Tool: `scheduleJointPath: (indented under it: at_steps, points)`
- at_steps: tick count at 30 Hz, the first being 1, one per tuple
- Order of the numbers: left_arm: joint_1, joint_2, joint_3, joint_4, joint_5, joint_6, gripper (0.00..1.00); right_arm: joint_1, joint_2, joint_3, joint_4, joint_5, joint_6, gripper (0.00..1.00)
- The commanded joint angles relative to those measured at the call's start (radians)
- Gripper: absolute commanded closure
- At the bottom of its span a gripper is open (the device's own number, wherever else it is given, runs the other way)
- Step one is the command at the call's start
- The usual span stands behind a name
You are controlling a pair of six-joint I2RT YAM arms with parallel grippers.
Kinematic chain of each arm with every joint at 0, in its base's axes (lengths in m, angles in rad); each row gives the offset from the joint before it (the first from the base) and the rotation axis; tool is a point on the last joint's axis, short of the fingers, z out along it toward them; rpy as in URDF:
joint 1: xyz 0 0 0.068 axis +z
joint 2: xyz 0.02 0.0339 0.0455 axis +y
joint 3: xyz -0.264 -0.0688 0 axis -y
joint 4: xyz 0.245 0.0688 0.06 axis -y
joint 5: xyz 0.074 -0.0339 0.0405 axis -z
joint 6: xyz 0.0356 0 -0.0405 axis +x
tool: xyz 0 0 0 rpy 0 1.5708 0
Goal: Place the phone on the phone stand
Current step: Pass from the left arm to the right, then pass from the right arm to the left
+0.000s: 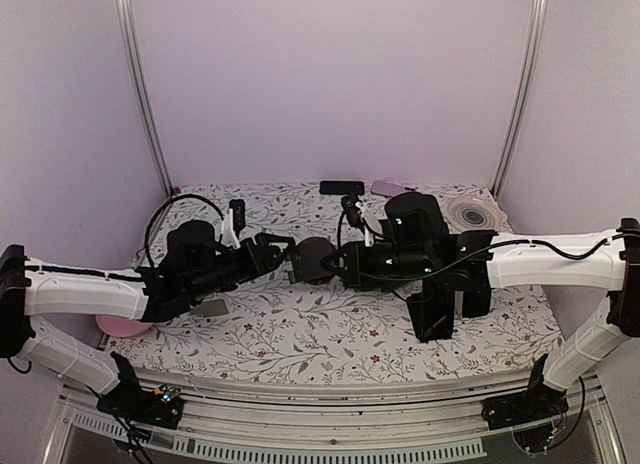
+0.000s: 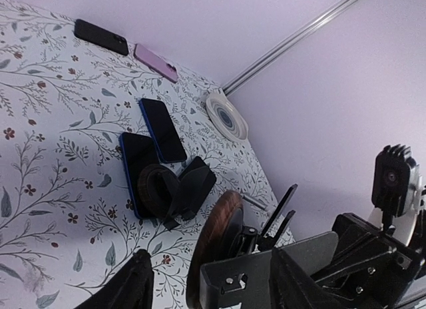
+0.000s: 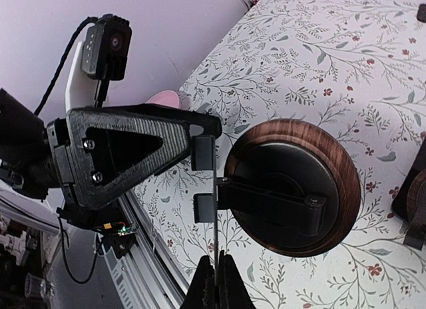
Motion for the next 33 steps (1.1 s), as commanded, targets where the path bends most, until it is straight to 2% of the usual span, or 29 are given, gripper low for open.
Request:
scheduleJointPath:
  at_steps: [1,5,12,18,26,29,33]
  points:
    - [0.05,-0.087,-0.029,-0.043,0.02,0.038,0.39,-0.001,-0.031,0.061,-0.086,-0.048,-0.275,0.98]
    - [0.114,-0.105,-0.001,-0.069,0.185,0.094,0.41,0.04,-0.049,0.044,-0.125,0.025,-0.433,0.98]
    - [0.141,-0.006,0.18,-0.274,0.503,0.286,0.42,0.119,-0.053,0.023,-0.166,0.249,-0.703,0.99]
    - [0.141,0.031,0.255,-0.401,0.563,0.391,0.42,0.167,-0.074,-0.028,-0.136,0.328,-0.844,0.99]
    - [0.125,0.085,0.315,-0.498,0.601,0.486,0.27,0.203,-0.085,-0.043,-0.142,0.344,-0.923,0.99]
    - [0.114,0.117,0.336,-0.528,0.587,0.511,0.27,0.219,-0.086,-0.044,-0.139,0.351,-0.933,0.99]
    - [0.093,0.147,0.351,-0.53,0.604,0.527,0.32,0.239,-0.077,-0.037,-0.151,0.384,-0.951,0.99]
